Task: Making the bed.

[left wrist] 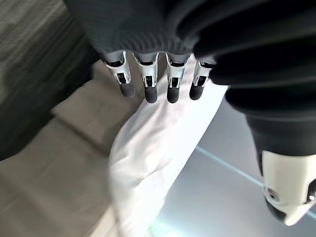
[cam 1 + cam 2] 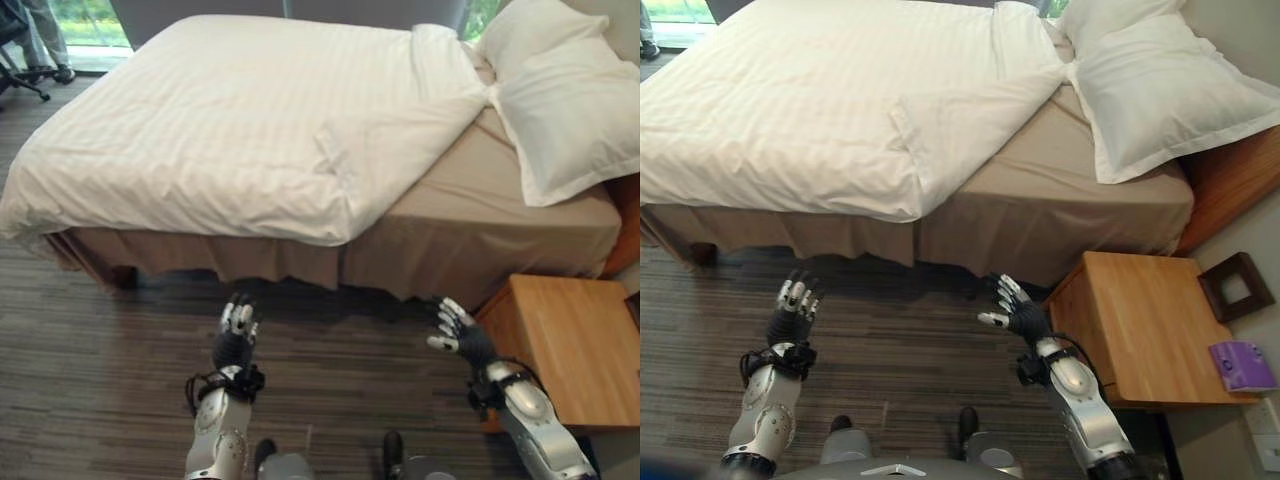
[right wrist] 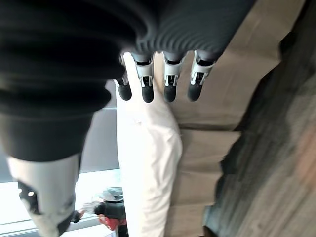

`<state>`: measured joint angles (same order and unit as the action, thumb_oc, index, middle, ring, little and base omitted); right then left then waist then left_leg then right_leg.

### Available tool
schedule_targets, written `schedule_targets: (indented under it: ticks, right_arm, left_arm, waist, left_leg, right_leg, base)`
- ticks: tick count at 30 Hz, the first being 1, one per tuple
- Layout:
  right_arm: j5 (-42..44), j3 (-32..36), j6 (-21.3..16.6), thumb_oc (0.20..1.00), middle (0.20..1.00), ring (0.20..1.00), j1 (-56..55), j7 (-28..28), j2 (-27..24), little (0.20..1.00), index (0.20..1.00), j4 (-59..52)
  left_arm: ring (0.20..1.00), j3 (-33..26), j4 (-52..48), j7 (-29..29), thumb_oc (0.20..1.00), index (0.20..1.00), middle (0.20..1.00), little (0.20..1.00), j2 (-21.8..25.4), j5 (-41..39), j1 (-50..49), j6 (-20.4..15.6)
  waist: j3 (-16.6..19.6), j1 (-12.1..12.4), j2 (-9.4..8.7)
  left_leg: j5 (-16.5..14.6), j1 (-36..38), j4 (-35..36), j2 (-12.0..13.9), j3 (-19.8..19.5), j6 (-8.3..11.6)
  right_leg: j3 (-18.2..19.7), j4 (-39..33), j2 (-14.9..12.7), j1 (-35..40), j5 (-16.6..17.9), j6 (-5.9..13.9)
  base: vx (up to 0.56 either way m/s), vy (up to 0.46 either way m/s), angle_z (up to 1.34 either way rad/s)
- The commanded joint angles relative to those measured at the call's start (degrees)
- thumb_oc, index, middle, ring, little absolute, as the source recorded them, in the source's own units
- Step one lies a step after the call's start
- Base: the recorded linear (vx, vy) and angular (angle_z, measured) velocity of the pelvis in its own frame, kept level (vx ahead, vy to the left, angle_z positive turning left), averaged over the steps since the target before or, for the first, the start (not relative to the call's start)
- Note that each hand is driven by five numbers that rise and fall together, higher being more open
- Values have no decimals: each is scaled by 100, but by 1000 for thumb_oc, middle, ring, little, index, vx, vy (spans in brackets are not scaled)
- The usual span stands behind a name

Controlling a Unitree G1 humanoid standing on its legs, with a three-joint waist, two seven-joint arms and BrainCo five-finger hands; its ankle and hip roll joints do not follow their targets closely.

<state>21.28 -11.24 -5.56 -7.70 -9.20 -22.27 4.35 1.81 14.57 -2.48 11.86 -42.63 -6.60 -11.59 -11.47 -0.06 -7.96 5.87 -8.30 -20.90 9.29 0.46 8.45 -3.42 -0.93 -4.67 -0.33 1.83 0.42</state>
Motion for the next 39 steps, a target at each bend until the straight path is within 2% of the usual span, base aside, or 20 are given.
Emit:
schedule_targets:
  ticks: [1, 2, 3, 8, 17, 18, 19, 21, 23, 24, 26, 27, 28, 31, 32, 34, 36, 37, 38, 39]
  right_arm:
    - [106, 127, -220, 1000, 1000, 1000, -127, -128, -245, 1000, 1000, -625]
    - [105, 129, -218, 1000, 1000, 1000, -134, -129, -246, 1000, 1000, -629]
    - [9, 185, -228, 1000, 1000, 1000, -183, -25, -117, 1000, 1000, -581]
    - [63, 33, -218, 1000, 1000, 1000, -99, 98, 197, 1000, 1000, -500]
    - [-230, -112, -121, 1000, 1000, 1000, 124, -10, 47, 1000, 1000, -475]
    - [-271, -148, -130, 1000, 1000, 1000, 196, 39, 109, 1000, 1000, -461]
    - [-308, -165, -143, 1000, 1000, 1000, 196, 32, 133, 1000, 1000, -486]
    - [-402, -244, -188, 1000, 1000, 1000, 284, 71, 191, 1000, 1000, -491]
    - [-406, -314, -191, 1000, 1000, 1000, 326, 78, 266, 1000, 1000, -470]
    - [-385, -323, -171, 1000, 1000, 1000, 325, 67, 279, 1000, 1000, -453]
    - [-265, -288, -163, 1000, 1000, 1000, 281, 1, 258, 1000, 1000, -412]
    - [-161, -271, -201, 1000, 1000, 1000, 214, -26, 199, 1000, 1000, -442]
    - [-110, -304, -183, 1000, 1000, 1000, 174, -16, 172, 1000, 1000, -479]
    - [-109, -314, -184, 1000, 1000, 1000, 142, -51, 140, 1000, 1000, -547]
    - [-99, -287, -181, 1000, 1000, 1000, 103, -80, 84, 1000, 1000, -596]
    - [-157, -377, -177, 1000, 1000, 1000, 218, -59, 27, 1000, 1000, -463]
    - [145, -335, -251, 1000, 1000, 1000, 357, 31, -37, 1000, 1000, -485]
    - [323, -364, -284, 1000, 1000, 1000, 413, 54, -71, 1000, 1000, -509]
    - [278, -384, -287, 1000, 1000, 1000, 451, 118, -103, 1000, 1000, -488]
    - [201, -374, -265, 1000, 1000, 1000, 494, 190, -155, 1000, 1000, -476]
  left_arm:
    - [1000, -250, -359, -282, 1000, 1000, 1000, 1000, 98, -161, 145, -172]
    - [1000, -247, -360, -282, 1000, 1000, 1000, 1000, 98, -161, 141, -171]
    - [1000, -118, -416, -272, 1000, 1000, 1000, 1000, 178, -11, 112, -173]
    - [1000, -222, -495, -57, 1000, 1000, 1000, 1000, 293, 78, 243, -252]
    - [1000, -601, -654, 21, 1000, 1000, 1000, 1000, 207, -90, -119, -271]
    - [1000, -594, -686, 94, 1000, 1000, 1000, 1000, 194, -119, -66, -287]
    - [1000, -575, -653, 112, 1000, 1000, 1000, 1000, 200, -71, -33, -280]
    - [1000, -535, -651, 222, 1000, 1000, 1000, 1000, 286, 137, 36, -300]
    - [1000, -507, -729, 280, 1000, 1000, 1000, 1000, 395, 373, 91, -279]
    - [1000, -514, -743, 272, 1000, 1000, 1000, 1000, 407, 375, 116, -275]
    - [1000, -580, -795, 174, 1000, 1000, 1000, 1000, 429, 300, 165, -311]
    - [1000, -575, -757, 148, 1000, 1000, 1000, 1000, 470, 308, 218, -339]
    - [1000, -516, -668, 210, 1000, 1000, 1000, 1000, 534, 419, 382, -360]
    - [1000, -432, -648, 240, 1000, 1000, 1000, 1000, 545, 531, 505, -403]
    - [1000, -324, -649, 208, 1000, 1000, 1000, 1000, 523, 550, 534, -385]
    - [1000, -243, -588, 153, 1000, 1000, 1000, 1000, 394, 492, 531, -399]
    - [1000, -196, -651, 145, 1000, 1000, 1000, 1000, 306, 348, 548, -413]
    - [1000, -150, -789, 138, 1000, 1000, 1000, 1000, 317, 269, 547, -397]
    - [1000, -105, -803, 155, 1000, 1000, 1000, 1000, 323, 304, 565, -372]
    - [1000, -123, -901, 158, 1000, 1000, 1000, 1000, 362, 335, 578, -354]
  waist:
    - [154, -210, 238]
    - [155, -201, 235]
    - [281, -223, 387]
    - [405, -314, 499]
    - [289, -71, 622]
    - [233, -43, 686]
    - [194, -49, 710]
    - [3, -61, 795]
    - [-104, -102, 939]
    - [-101, -171, 974]
    - [-7, -340, 952]
    - [73, -561, 918]
    - [177, -692, 837]
    - [248, -799, 843]
    - [322, -818, 864]
    - [431, -797, 915]
    - [457, -811, 814]
    - [321, -658, 635]
    - [226, -551, 574]
    - [168, -475, 593]
  left_leg:
    - [-498, 455, 589, -410, 502, -563]
    - [-499, 468, 601, -416, 513, -569]
    - [-743, 798, 1506, -786, 597, -751]
    - [-630, 1059, 2019, -909, 335, -749]
    - [-806, 1022, 1939, -1077, 188, -902]
    - [-908, 1066, 1902, -1142, 141, -1019]
    - [-938, 1116, 1894, -1180, 100, -1086]
    - [-963, 1275, 1931, -1222, 118, -1202]
    - [-1014, 1437, 1955, -1178, 139, -1216]
    - [-1018, 1521, 1943, -1157, 94, -1181]
    - [-1037, 1778, 1951, -1185, -22, -1083]
    - [-1198, 2151, 2032, -1180, -188, -987]
    - [-1265, 2387, 2139, -1184, -328, -873]
    - [-1293, 2583, 2078, -1100, -433, -766]
    - [-1191, 2581, 1858, -1032, -512, -668]
    - [-780, 2424, 1145, -935, -313, -330]
    - [96, 1715, -783, -790, 49, 181]
    - [299, 1044, -1800, -790, 267, 183]
    - [285, 641, -2034, -703, 413, 107]
    - [113, 404, -1764, -475, 615, -38]
  right_leg:
    - [179, -201, -78, 475, -31, 476]
    - [187, -202, -85, 478, -34, 481]
    - [105, -147, 61, 400, -108, 524]
    - [11, -173, 80, 426, -134, 547]
    - [-19, 162, -191, 352, -227, 656]
    - [22, 1033, -276, 4, -303, 761]
    - [80, 1617, -328, -237, -127, 803]
    - [-36, 2762, -540, -800, 505, 834]
    - [-376, 3194, -669, -1153, 493, 773]
    - [-489, 3116, -611, -1267, 373, 754]
    - [-675, 2303, -323, -1418, 221, 752]
    - [-715, 1094, 90, -1337, 332, 753]
    - [-702, 437, 264, -1410, 512, 799]
    - [-744, 203, 285, -1330, 630, 805]
    - [-687, 309, 302, -1199, 503, 718]
    - [-710, 168, 418, -838, 476, 513]
    - [-791, -163, 429, -366, 459, 362]
    - [-731, -345, 364, 21, 337, 209]
    - [-636, -406, 341, 204, 248, 165]
    - [-615, -407, 328, 326, 175, 150]
  base:
    - [32, -89, -3]
    - [73, -95, 14]
    - [50, 1, 19]
    - [62, 52, -2]
    - [58, 125, 5]
    - [88, 235, 0]
    - [86, 253, -1]
    - [40, 213, 4]
    - [129, 155, 24]
    - [263, 44, 24]
    - [453, -35, 13]
    - [693, -142, 18]
    - [687, -173, 30]
    - [313, -109, 53]
    - [431, -172, 55]
    - [405, -165, 54]
    - [398, -263, 15]
    - [383, -311, 19]
    - [354, -249, 16]
    - [287, -101, -33]
